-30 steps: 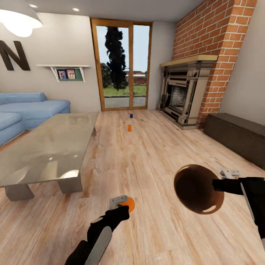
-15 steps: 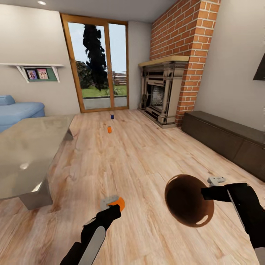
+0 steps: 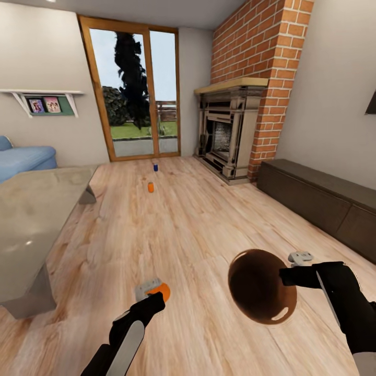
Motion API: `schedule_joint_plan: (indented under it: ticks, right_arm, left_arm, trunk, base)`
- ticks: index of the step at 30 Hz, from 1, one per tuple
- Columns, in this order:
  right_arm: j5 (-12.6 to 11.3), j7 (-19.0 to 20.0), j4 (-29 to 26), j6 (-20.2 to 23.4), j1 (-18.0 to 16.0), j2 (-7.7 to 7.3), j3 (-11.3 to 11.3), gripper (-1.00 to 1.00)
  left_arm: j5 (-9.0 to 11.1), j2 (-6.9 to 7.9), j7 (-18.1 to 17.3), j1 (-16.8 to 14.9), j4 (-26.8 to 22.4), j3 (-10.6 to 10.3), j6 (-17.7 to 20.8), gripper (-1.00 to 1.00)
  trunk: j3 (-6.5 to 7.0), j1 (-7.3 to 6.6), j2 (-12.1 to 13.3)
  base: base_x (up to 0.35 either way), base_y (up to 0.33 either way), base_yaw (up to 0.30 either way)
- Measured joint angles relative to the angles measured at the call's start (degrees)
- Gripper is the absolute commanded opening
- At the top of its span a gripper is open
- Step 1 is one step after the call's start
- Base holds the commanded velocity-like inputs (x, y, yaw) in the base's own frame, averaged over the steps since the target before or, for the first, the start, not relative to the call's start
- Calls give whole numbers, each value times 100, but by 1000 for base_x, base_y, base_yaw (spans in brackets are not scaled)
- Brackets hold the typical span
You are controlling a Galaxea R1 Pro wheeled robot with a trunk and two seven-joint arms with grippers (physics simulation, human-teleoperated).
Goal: Put the three can of soda from the living room inside the tash can in the kitchen.
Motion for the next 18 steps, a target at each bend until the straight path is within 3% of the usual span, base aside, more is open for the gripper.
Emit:
schedule_joint_plan:
  ticks: [3, 8, 11, 18]
  right_arm:
    - [31, -9, 231, -2, -21, 117, -11, -100]
    - [50, -7, 396, -12, -45, 167, -17, -100]
    - [29, -2, 413, -8, -45, 174, -12, -100]
    - [25, -2, 413, -10, -44, 177, -13, -100]
  left_arm:
    - [1, 1, -7, 8, 2, 1, 0, -100]
    - [10, 2, -11, 114, -96, 18, -9, -100]
    - [3, 8, -16, 164, -175, 152, -11, -100]
    - [-19, 10, -20, 181, -218, 226, -2, -100]
  trunk:
    - [0, 0, 0]
    - [0, 0, 0]
    - [0, 0, 0]
    - [0, 0, 0]
  base:
    - [348, -1, 0]
    - [348, 0, 0]
    - [348, 0, 10]
    - [348, 0, 206]
